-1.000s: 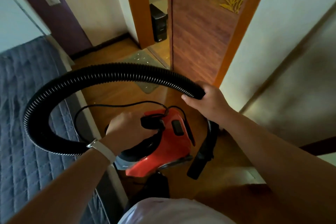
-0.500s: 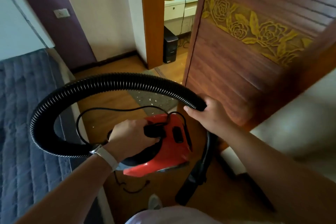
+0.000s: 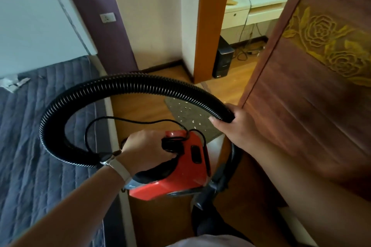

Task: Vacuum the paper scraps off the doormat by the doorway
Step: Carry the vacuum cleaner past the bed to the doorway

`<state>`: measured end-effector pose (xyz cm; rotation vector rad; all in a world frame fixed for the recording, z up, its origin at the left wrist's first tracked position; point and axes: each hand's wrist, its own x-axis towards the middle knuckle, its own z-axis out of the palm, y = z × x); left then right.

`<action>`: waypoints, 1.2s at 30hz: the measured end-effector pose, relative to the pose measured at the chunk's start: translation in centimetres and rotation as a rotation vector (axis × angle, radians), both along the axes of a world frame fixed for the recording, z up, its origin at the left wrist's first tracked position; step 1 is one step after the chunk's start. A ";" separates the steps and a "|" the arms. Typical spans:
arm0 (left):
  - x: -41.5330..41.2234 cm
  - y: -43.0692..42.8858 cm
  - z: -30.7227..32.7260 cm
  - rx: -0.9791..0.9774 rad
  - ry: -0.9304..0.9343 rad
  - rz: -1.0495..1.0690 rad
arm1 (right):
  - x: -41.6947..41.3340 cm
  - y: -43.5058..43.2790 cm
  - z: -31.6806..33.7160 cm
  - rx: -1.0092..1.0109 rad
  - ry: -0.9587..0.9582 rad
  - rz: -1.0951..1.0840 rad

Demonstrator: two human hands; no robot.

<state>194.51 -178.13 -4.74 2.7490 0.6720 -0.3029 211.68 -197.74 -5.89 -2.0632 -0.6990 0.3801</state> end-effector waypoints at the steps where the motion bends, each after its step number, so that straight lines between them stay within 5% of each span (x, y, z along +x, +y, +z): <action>1: 0.7 1.2 -0.3 -0.008 0.001 0.031 | 1.1 1.4 -0.3 -0.002 -0.006 0.019; 20: 15.9 22.9 0.3 0.101 0.014 0.309 | 20.4 27.5 0.3 0.076 0.082 0.377; 36: 26.8 49.8 -4.1 -0.079 -0.014 0.146 | 28.9 51.9 -1.0 -0.060 0.071 0.152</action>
